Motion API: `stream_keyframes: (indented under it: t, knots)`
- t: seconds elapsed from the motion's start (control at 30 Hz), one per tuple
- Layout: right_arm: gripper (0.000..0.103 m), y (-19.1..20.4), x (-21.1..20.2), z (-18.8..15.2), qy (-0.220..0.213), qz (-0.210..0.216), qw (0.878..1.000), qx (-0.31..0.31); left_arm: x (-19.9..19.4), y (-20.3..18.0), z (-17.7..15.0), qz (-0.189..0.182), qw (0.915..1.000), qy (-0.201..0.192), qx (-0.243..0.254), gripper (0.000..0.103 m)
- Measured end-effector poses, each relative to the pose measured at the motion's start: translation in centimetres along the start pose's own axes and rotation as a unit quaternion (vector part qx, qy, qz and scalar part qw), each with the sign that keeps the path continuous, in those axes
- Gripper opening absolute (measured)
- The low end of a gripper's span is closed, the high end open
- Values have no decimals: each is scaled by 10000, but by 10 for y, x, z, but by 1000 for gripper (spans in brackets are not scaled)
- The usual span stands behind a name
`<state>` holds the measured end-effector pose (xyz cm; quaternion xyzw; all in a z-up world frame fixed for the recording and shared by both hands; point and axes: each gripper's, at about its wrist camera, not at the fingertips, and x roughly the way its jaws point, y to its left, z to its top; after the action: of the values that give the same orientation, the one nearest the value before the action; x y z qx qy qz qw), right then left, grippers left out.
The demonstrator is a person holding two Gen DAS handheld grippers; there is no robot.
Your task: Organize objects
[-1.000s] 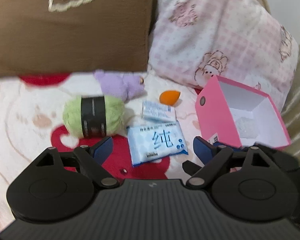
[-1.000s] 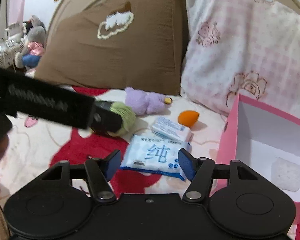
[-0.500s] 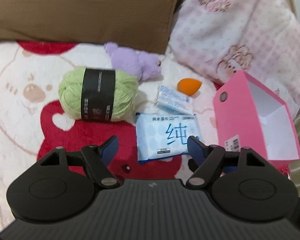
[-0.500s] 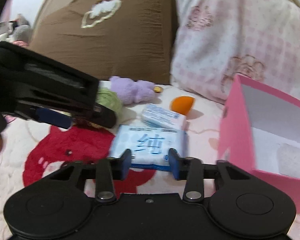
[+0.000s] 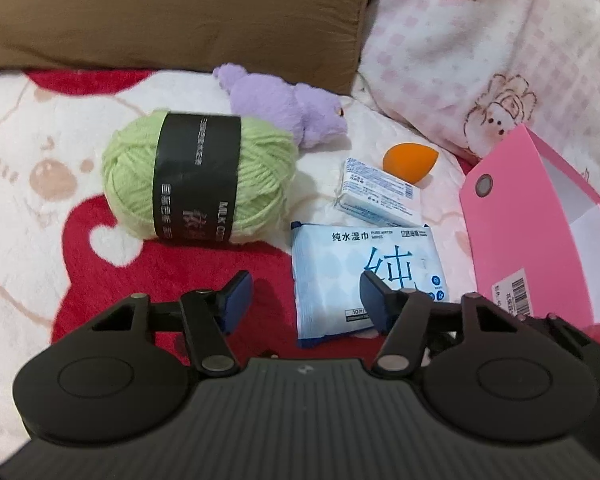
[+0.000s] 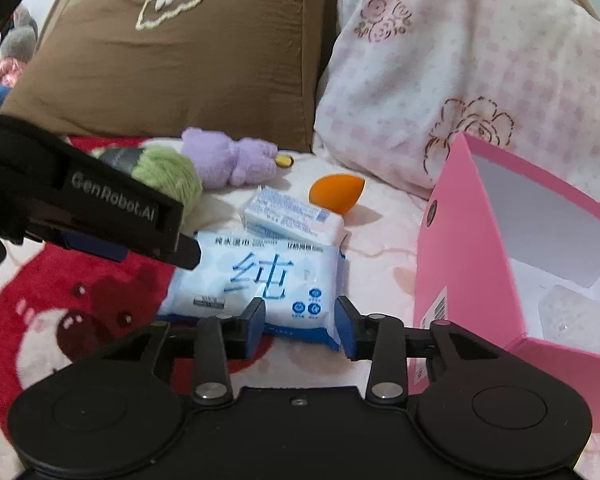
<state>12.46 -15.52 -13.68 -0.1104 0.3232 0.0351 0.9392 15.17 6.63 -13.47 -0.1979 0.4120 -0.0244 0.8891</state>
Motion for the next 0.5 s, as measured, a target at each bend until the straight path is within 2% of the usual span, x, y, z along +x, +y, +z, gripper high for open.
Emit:
stream_keyframes:
  t: [0.1, 0.17, 0.27, 0.37, 0.47, 0.5]
  knots:
    - [54, 3, 9, -2, 138, -191, 9997, -70, 3, 1, -3, -46, 10000, 2, -1, 54]
    - [64, -1, 15, -2, 229, -79, 9997, 83, 6, 1, -4, -178, 9998, 59, -23, 54]
    - [70, -3, 19, -3, 251, 125, 9994, 200, 9, -1, -6, -123, 9999, 87, 15, 54]
    - [71, -3, 24, -3, 243, 145, 9993, 227, 13, -3, -8, 34, 9999, 78, 135, 54]
    - [74, -5, 28, -2, 307, 244, 9989, 274, 18, -7, -10, 505, 9973, -30, 540, 54]
    - [75, -5, 29, -2, 321, 286, 9987, 278, 19, -7, -10, 503, 9971, -57, 564, 54]
